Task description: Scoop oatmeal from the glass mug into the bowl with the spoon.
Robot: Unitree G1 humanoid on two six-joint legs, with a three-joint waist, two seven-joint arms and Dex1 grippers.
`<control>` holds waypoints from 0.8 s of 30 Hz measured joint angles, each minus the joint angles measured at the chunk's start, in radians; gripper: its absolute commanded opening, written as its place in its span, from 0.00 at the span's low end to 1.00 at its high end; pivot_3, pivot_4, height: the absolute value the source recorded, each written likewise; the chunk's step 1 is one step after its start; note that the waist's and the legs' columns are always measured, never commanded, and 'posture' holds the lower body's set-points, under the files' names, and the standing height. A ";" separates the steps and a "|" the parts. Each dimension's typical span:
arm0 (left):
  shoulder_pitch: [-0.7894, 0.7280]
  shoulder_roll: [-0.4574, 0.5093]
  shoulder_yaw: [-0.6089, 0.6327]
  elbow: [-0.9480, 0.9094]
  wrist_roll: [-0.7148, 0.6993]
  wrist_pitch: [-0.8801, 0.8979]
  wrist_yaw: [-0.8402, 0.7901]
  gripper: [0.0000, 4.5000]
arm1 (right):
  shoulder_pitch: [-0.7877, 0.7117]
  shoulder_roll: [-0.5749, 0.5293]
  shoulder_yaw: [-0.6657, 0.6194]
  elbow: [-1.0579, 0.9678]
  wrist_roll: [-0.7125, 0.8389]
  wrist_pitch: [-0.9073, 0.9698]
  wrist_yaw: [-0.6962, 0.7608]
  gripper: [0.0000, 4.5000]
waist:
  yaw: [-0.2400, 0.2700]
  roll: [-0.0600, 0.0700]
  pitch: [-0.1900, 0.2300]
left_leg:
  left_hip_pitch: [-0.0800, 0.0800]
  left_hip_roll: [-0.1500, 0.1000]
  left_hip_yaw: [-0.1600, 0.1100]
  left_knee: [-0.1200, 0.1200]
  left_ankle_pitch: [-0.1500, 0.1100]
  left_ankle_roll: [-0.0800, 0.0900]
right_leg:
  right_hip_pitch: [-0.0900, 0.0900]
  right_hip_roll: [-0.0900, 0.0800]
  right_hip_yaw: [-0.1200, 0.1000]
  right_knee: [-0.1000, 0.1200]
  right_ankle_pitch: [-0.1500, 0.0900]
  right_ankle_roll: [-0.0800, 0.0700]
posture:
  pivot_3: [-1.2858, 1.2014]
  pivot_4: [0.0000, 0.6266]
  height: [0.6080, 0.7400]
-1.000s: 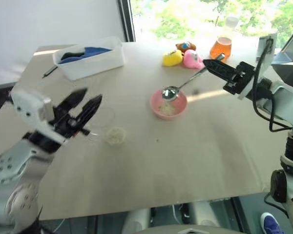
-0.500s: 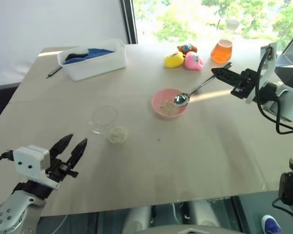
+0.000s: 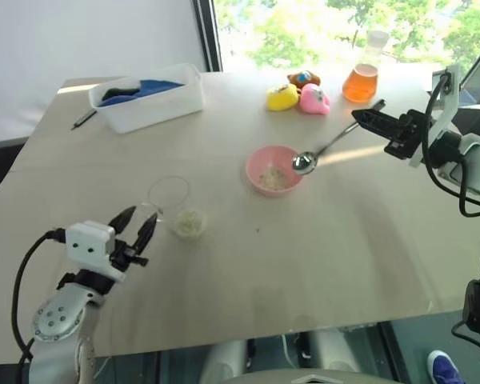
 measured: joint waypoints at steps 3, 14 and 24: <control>-0.039 0.000 -0.019 0.024 0.002 -0.010 0.007 0.48 | -0.001 -0.006 0.000 0.000 -0.008 0.005 0.002 0.00 | 0.001 0.000 0.000 | 0.000 0.000 0.000 0.000 0.000 0.000 | 0.000 -0.001 0.000 0.000 0.000 0.000 | 0.52 0.24 1.00; -0.086 0.005 -0.040 0.070 0.001 -0.021 0.024 0.22 | -0.012 -0.006 0.000 0.000 -0.029 0.011 0.010 0.00 | 0.000 0.000 0.000 | -0.001 0.000 0.000 -0.001 0.000 0.000 | -0.001 -0.003 -0.001 0.000 0.000 0.000 | 0.52 0.24 1.00; -0.105 0.003 -0.061 0.076 -0.001 -0.018 0.050 0.01 | -0.029 -0.006 0.000 0.000 -0.034 0.013 0.016 0.00 | 0.001 0.000 0.000 | -0.002 -0.001 -0.001 -0.001 0.000 0.000 | -0.001 -0.003 -0.001 -0.001 0.000 0.000 | 0.52 0.24 1.00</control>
